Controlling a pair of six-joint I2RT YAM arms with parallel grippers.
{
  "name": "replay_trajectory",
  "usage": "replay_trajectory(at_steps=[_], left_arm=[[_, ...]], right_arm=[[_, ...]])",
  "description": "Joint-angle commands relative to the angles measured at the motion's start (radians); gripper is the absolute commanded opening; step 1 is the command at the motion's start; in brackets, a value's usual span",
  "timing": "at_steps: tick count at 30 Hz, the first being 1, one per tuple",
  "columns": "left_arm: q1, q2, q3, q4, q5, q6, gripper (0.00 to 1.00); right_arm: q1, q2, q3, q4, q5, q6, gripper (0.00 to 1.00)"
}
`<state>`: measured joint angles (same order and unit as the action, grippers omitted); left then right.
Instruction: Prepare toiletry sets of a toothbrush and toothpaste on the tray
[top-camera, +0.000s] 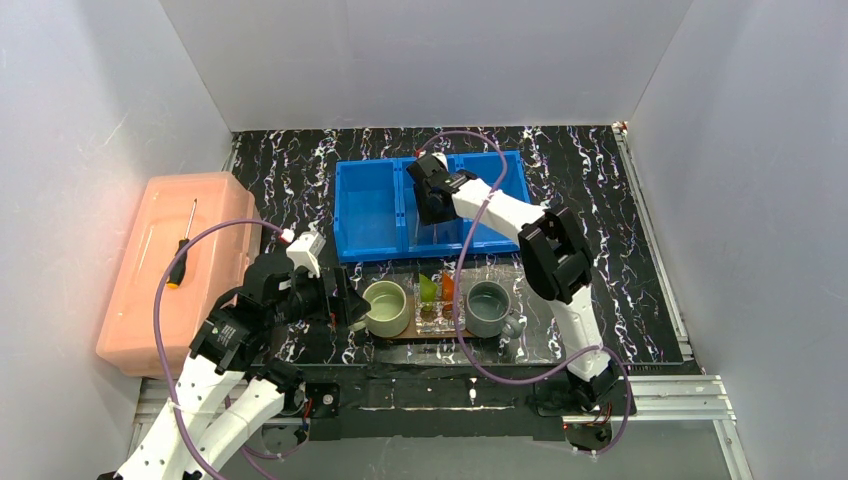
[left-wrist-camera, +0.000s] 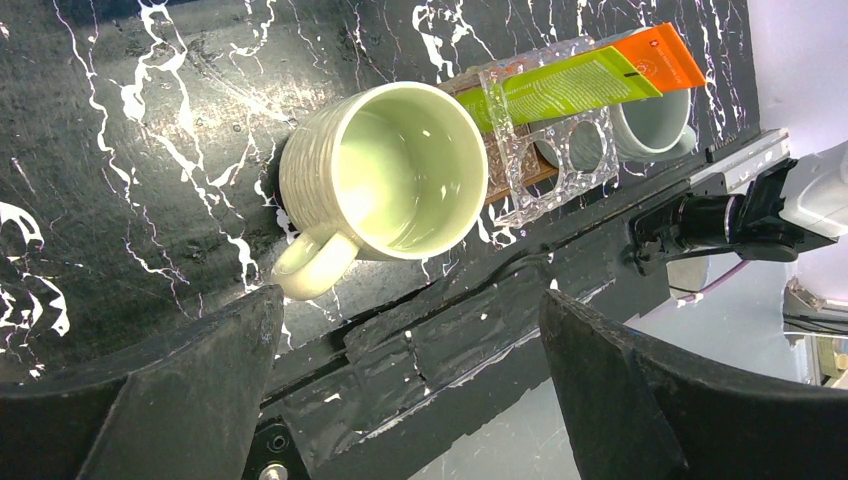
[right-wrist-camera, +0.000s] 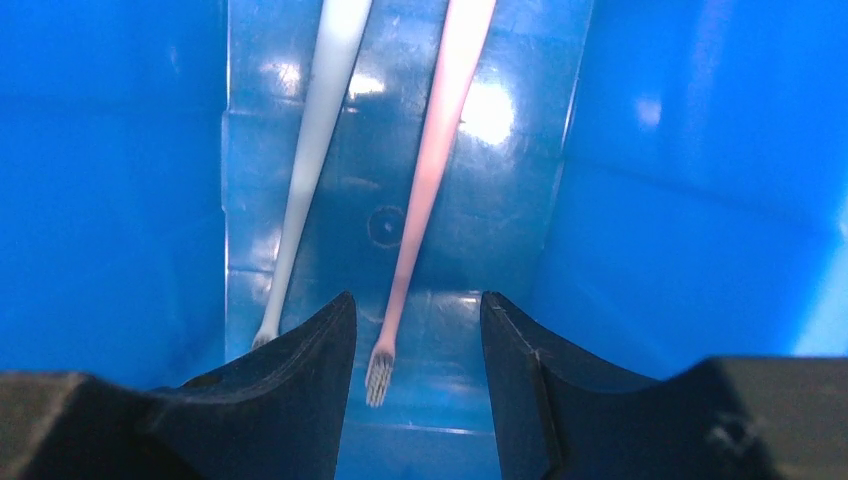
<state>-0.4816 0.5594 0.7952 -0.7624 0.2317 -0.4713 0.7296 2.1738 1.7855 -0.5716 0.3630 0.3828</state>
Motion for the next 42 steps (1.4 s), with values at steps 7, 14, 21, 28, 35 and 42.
replay_trajectory(at_steps=[7, 14, 21, 28, 35, 42], left_arm=[[0.0, -0.009, -0.001, 0.006, 0.02, 0.019, 0.99], [0.0, -0.01, -0.002, 0.006, 0.014, 0.017, 0.99], [0.0, -0.001, -0.002, 0.006, 0.015, 0.017, 0.99], [0.0, 0.004, -0.002, 0.006, 0.011, 0.016, 0.99], [0.0, 0.008, -0.002, 0.006, 0.008, 0.014, 0.99], [0.0, 0.007, -0.002, 0.003, 0.0, 0.013, 0.99]], right_arm=[[-0.024, 0.08, 0.058, 0.049, -0.032, 0.052, 0.57], [-0.031, 0.106, 0.053, 0.052, -0.044, 0.052, 0.42], [-0.042, 0.112, 0.021, 0.073, -0.088, 0.053, 0.11], [-0.047, 0.083, -0.015, 0.087, -0.108, 0.05, 0.01], [-0.047, -0.004, -0.062, 0.126, -0.1, 0.053, 0.01], [-0.047, -0.102, -0.096, 0.169, -0.081, 0.055, 0.01]])
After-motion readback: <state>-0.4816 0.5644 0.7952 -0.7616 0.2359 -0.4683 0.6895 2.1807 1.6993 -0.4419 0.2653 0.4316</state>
